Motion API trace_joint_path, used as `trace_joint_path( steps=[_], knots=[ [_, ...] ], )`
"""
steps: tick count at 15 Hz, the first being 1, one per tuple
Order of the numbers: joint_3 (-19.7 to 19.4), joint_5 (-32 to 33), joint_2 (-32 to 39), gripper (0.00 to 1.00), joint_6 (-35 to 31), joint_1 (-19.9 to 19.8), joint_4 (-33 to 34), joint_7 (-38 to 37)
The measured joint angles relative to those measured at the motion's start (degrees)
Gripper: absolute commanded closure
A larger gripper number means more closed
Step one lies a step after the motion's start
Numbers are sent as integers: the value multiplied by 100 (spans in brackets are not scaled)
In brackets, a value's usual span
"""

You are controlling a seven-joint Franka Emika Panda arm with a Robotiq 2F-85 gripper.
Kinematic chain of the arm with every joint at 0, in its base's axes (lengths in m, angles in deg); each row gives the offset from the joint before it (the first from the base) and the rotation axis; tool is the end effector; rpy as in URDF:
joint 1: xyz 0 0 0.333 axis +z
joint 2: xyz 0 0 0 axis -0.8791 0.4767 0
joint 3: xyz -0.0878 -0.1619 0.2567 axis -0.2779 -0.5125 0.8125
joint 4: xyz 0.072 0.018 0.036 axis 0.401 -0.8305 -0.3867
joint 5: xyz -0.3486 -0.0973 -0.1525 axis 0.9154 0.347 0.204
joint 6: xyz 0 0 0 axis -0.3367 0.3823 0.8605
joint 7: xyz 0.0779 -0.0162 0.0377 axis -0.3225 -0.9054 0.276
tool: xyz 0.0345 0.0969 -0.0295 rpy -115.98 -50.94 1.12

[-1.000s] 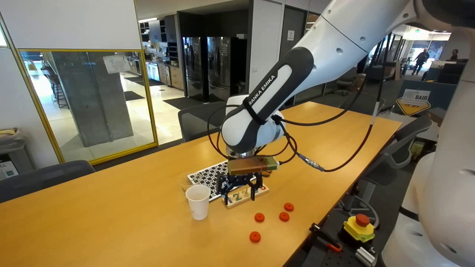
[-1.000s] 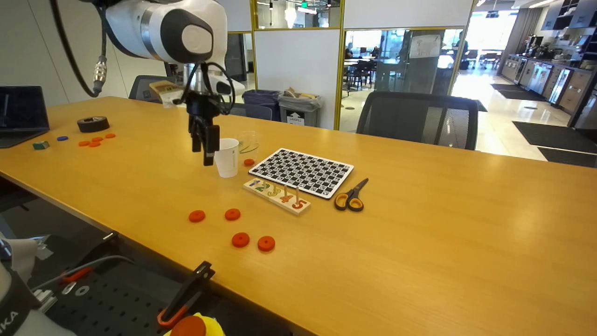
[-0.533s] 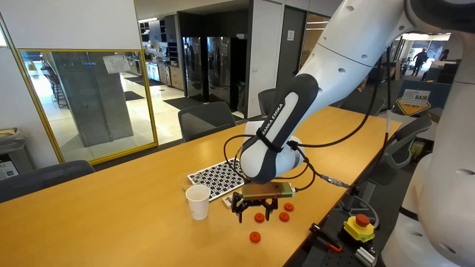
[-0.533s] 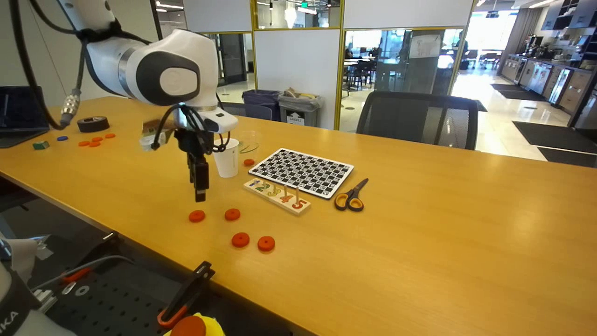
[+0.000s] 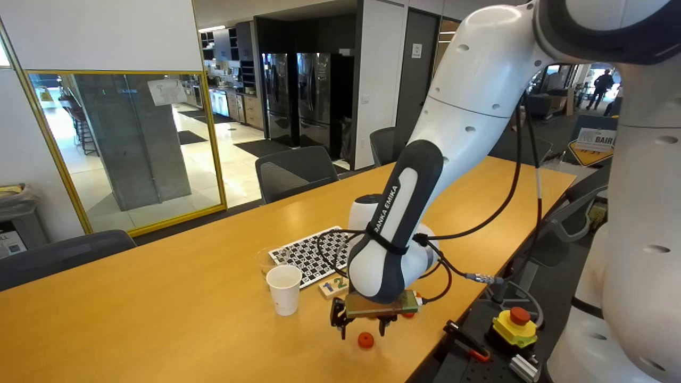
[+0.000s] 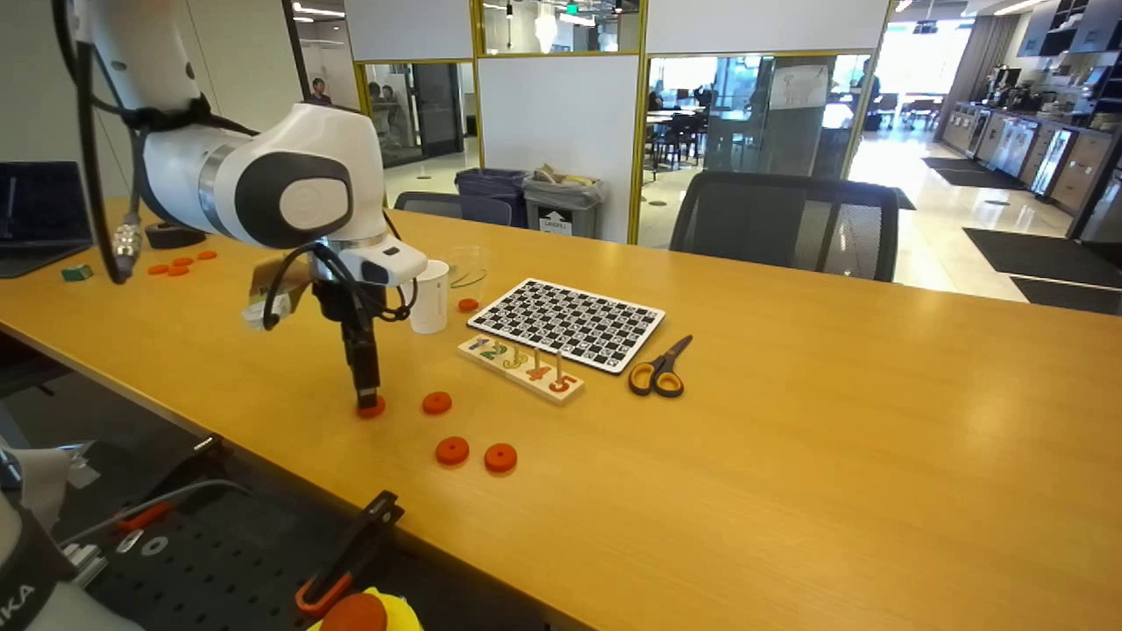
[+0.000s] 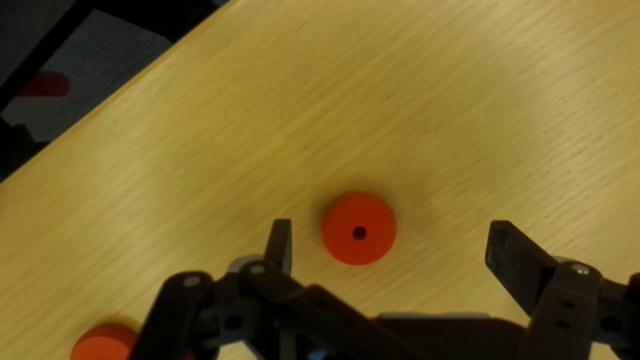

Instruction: Put the round yellow blocks in the white cup then put the round orange blocks in the clear cup respectively one at a time

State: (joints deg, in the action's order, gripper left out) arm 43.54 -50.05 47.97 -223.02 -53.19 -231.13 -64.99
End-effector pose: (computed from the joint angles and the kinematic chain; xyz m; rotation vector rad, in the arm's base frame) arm 0.3811 0.0579 0.1524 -2.9335 1.0328 0.0897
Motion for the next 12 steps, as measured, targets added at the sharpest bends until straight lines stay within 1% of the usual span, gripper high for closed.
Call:
trace_joint_path(
  steps=[3, 7, 12],
  knots=[
    [-137, 56, 281, 0, -343, 246, 0, -155],
    [-356, 55, 480, 0, -613, 515, 0, -200],
    [-364, -97, 513, 0, -866, 535, -10, -204]
  ],
)
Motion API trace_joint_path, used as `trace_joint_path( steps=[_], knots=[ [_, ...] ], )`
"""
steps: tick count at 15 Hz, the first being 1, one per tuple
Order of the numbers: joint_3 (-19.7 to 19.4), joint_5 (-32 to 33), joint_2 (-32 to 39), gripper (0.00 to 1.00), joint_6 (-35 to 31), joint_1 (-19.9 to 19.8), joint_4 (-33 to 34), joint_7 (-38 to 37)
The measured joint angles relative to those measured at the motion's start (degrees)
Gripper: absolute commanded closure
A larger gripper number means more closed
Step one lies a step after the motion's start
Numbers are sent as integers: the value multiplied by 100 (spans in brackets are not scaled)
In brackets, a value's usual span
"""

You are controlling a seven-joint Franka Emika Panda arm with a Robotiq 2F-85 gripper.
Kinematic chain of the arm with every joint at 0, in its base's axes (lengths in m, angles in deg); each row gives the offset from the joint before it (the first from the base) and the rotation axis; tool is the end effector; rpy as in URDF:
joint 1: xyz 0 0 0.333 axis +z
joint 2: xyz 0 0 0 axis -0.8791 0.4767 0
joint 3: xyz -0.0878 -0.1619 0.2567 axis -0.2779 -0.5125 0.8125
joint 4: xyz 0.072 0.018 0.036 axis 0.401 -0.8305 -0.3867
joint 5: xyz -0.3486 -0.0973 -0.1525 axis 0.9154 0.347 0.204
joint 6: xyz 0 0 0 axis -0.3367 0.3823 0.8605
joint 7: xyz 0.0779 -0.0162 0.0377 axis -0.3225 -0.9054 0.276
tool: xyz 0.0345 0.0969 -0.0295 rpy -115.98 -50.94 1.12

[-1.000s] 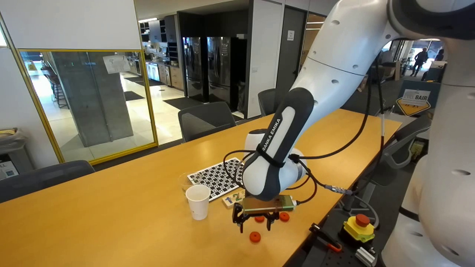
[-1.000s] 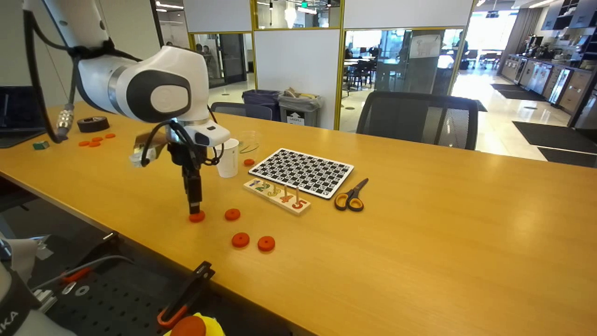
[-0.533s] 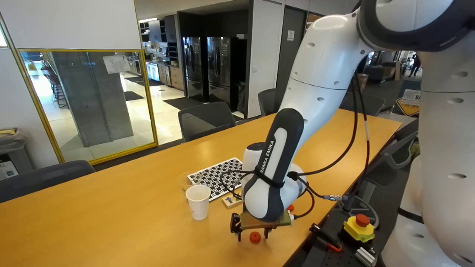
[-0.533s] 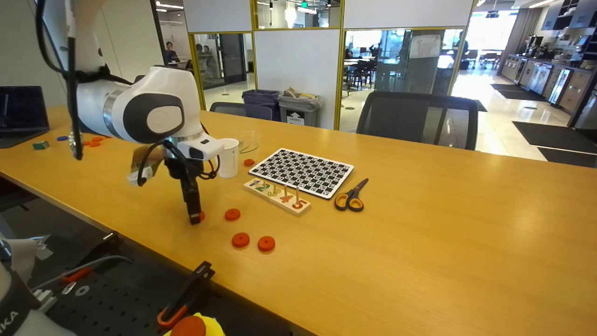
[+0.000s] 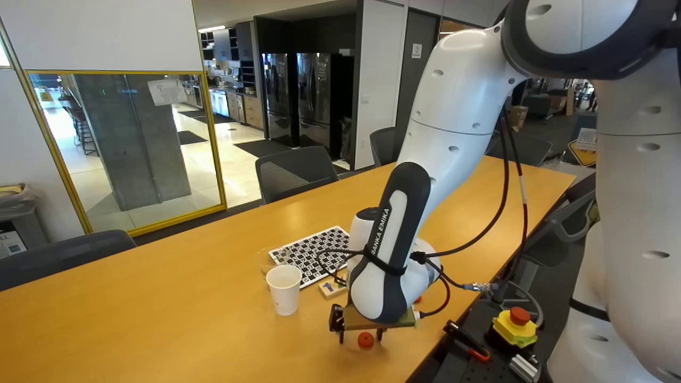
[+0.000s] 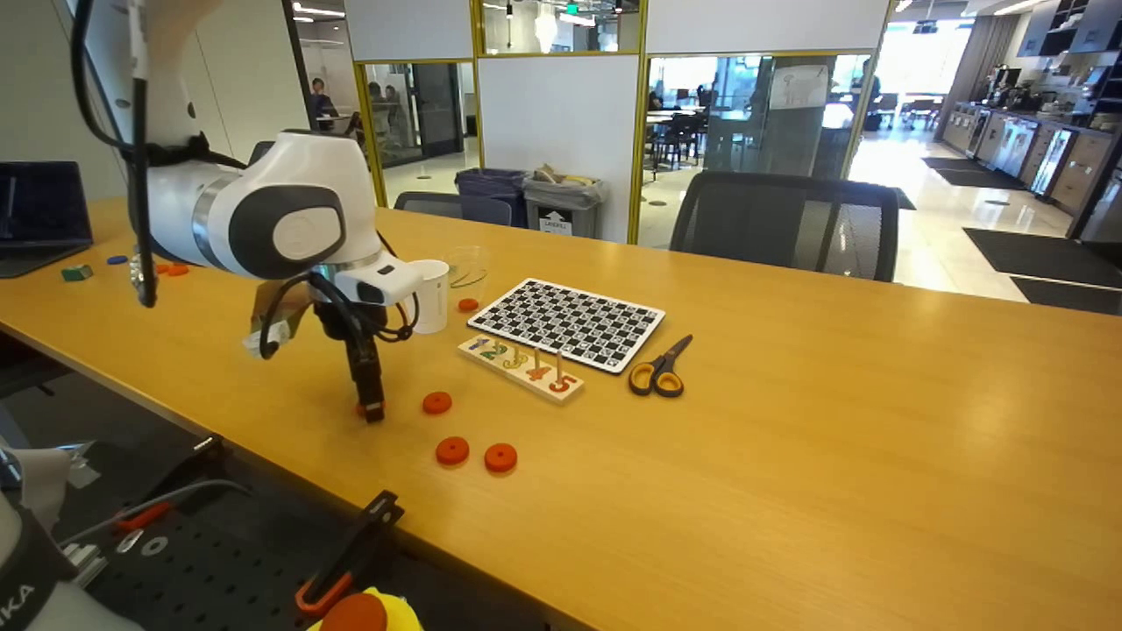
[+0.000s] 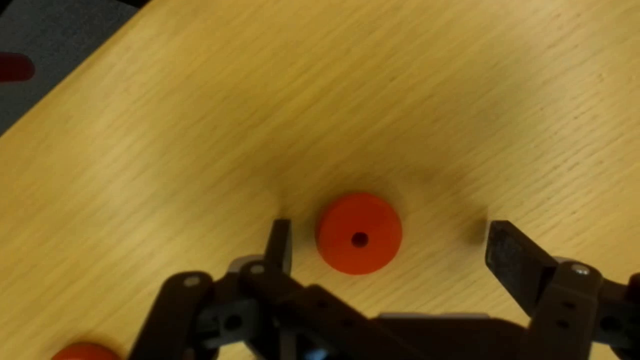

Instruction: Put the round yellow blocks in the white cup then put the round orange blocks in the clear cup respectively one at a time

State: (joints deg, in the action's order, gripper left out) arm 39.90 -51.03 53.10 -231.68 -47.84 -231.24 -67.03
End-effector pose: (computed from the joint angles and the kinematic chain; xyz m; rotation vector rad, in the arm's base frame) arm 0.3784 0.0617 0.1309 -2.9316 1.0726 -0.0207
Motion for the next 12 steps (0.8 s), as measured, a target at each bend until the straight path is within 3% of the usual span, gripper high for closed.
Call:
trace_joint_path(
  steps=[9, 10, 12],
  knots=[
    [13, -147, -1, 0, -73, 0, -41, -4],
    [13, -149, -1, 25, -73, 0, -41, -4],
    [14, -153, -1, 32, -73, 0, -41, -4]
  ],
)
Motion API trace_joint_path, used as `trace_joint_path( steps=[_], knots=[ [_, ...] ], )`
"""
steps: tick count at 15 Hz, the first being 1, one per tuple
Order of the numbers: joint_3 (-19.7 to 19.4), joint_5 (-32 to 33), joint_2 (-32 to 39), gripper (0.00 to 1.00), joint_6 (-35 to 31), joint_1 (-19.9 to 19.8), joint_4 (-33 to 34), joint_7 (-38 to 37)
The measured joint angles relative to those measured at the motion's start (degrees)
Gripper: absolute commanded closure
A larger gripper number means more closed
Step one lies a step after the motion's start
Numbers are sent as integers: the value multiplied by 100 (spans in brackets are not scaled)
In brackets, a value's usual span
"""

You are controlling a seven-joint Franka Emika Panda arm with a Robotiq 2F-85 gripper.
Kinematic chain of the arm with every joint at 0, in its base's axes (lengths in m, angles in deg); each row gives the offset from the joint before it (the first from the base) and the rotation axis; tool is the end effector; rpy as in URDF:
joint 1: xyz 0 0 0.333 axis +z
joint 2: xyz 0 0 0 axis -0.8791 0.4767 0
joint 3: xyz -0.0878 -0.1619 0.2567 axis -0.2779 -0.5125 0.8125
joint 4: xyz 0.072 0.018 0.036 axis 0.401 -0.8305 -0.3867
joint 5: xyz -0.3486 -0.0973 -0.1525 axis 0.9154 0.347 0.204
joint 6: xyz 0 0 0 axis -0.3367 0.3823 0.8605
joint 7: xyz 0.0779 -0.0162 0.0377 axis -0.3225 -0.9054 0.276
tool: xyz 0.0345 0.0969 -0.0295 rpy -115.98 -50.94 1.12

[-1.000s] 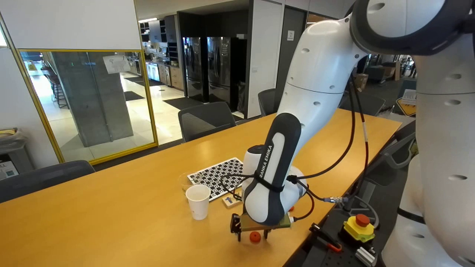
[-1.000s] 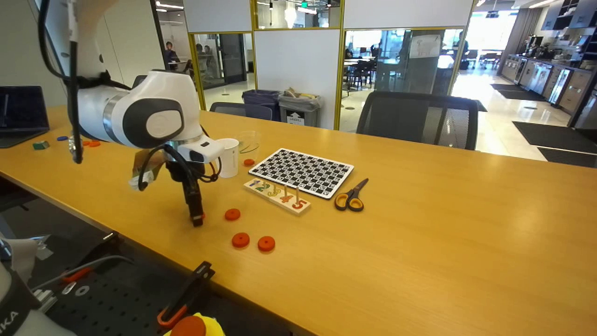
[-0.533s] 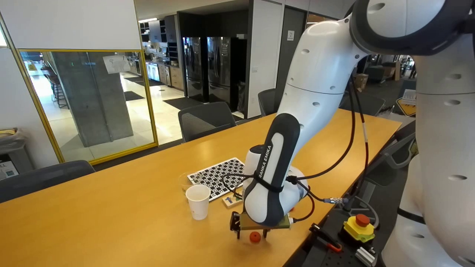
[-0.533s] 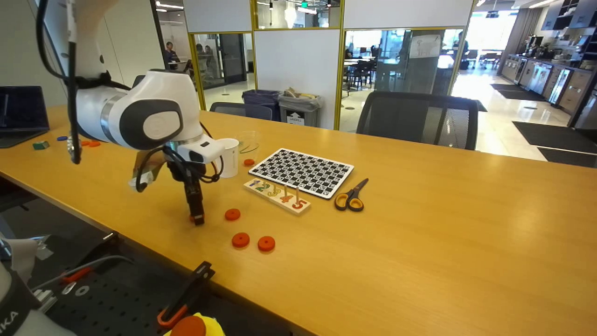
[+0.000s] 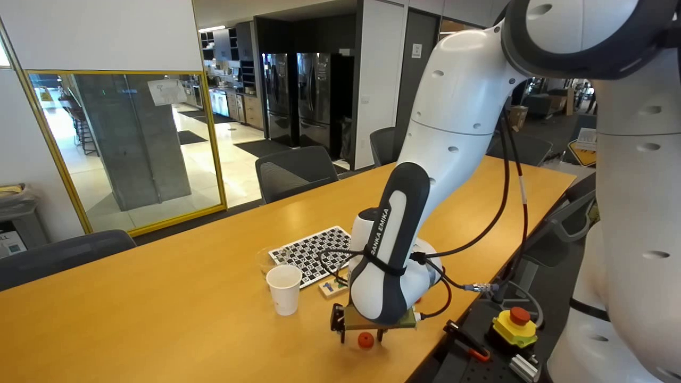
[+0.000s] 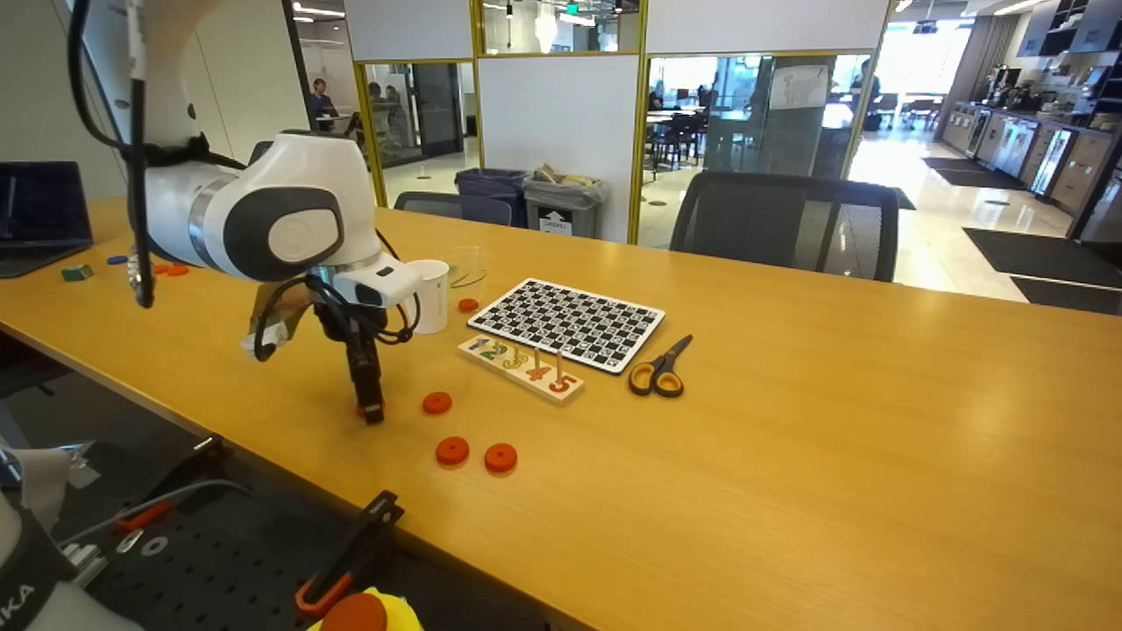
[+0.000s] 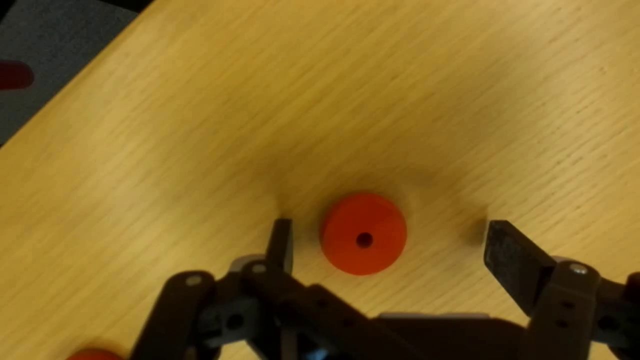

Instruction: Put the round yellow blocks in the white cup then put the round orange blocks in the clear cup respectively one at a time

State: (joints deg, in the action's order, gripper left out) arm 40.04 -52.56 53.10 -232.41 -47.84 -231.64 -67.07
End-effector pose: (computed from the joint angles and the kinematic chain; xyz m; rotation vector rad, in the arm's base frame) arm 0.3763 0.0598 0.1305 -2.9149 1.1083 -0.0281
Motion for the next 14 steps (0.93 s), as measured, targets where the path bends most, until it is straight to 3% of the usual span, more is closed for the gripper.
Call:
trace_joint_path(
  steps=[6, 12, 14],
  knots=[
    [26, -68, -84, 80, 26, -14, 0, 0],
    [6, -73, -162, 83, 175, -17, 20, 0],
    [-182, 50, -184, 83, 221, 95, 118, -10]
  ],
)
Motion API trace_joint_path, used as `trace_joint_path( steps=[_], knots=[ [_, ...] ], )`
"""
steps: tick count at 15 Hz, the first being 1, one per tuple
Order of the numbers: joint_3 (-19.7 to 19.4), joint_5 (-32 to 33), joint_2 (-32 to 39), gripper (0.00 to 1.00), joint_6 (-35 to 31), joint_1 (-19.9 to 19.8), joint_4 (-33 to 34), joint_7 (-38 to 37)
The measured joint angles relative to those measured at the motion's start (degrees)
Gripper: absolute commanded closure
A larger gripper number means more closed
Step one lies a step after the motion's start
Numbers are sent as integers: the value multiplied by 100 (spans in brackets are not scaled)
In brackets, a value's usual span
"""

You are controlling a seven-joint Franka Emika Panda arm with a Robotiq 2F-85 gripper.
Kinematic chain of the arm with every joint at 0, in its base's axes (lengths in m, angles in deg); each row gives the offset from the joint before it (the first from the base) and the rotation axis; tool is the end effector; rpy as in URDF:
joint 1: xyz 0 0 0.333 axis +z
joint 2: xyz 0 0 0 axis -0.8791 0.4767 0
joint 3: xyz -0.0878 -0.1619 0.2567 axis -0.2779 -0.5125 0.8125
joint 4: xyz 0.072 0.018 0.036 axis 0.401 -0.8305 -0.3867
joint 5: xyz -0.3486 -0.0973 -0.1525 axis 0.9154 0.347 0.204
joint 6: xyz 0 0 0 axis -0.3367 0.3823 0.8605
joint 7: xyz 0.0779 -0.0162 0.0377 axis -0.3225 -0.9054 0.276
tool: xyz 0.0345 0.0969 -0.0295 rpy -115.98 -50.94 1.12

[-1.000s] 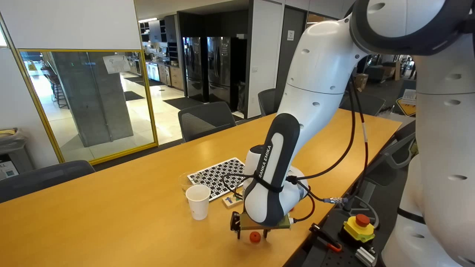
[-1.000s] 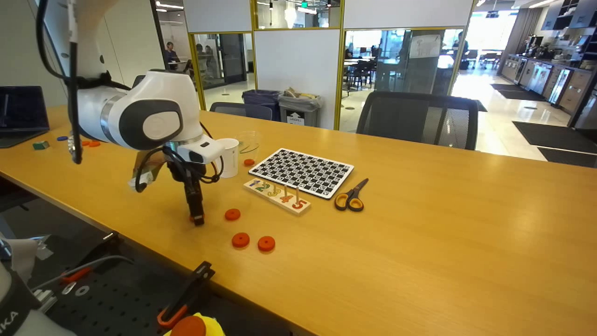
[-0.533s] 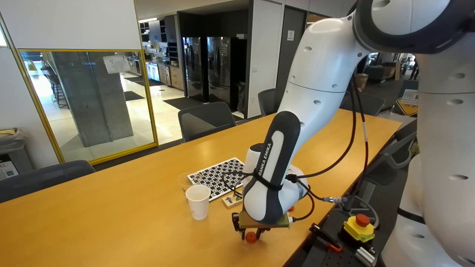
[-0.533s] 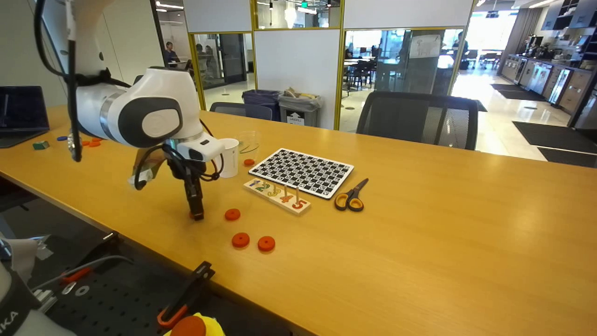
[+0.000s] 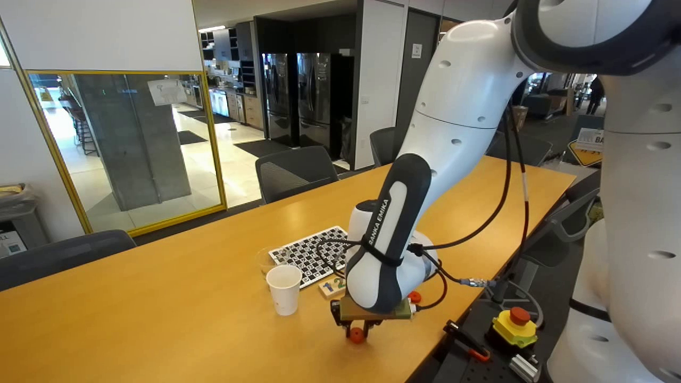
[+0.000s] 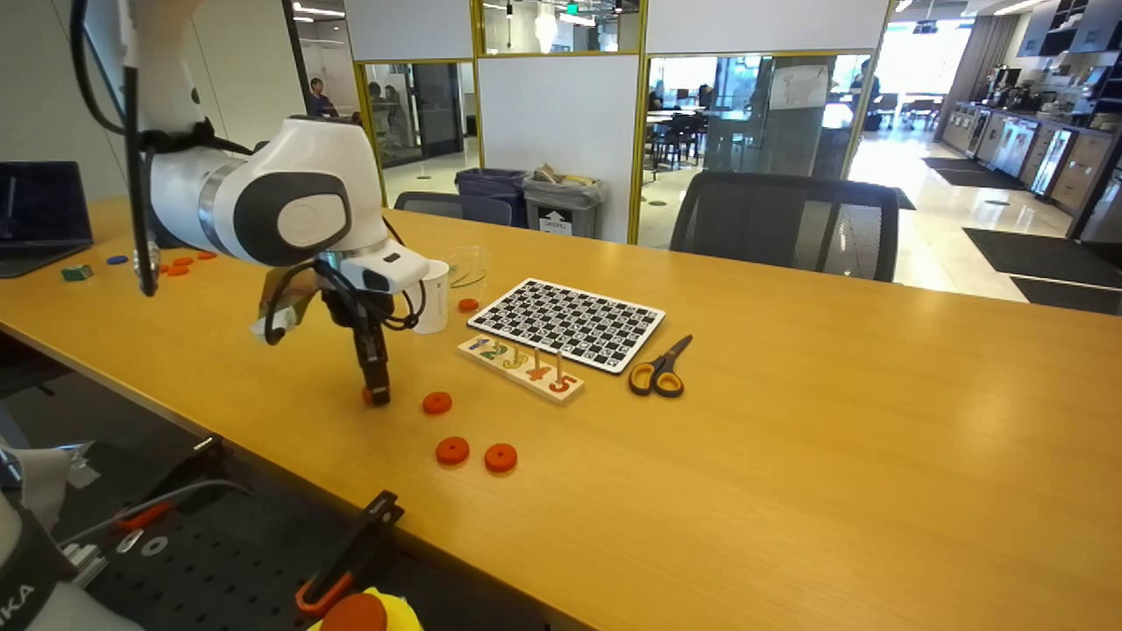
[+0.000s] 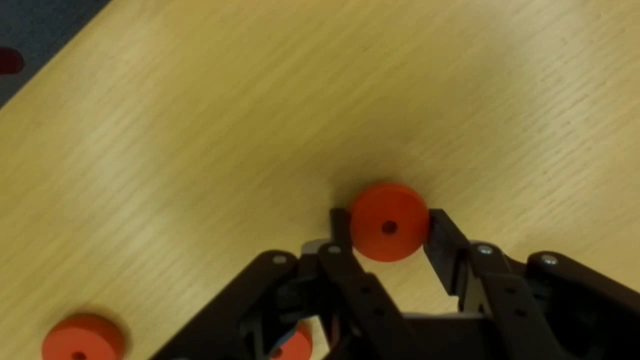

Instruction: Put the round yellow blocks in the white cup then put the round orange blocks in the clear cup respectively one at a time

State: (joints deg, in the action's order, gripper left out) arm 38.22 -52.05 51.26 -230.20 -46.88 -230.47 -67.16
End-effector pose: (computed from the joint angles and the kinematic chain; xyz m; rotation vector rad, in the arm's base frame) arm 0.3891 0.0573 0.1441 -2.9035 1.1130 -0.0477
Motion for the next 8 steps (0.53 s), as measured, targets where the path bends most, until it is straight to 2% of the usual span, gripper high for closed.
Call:
trace_joint_path(
  steps=[5, 8],
  knots=[
    [-1054, 1071, -288, 83, 350, 596, 639, -530],
    [-1354, 1870, -445, 83, 561, 685, 1139, -1083]
  ],
)
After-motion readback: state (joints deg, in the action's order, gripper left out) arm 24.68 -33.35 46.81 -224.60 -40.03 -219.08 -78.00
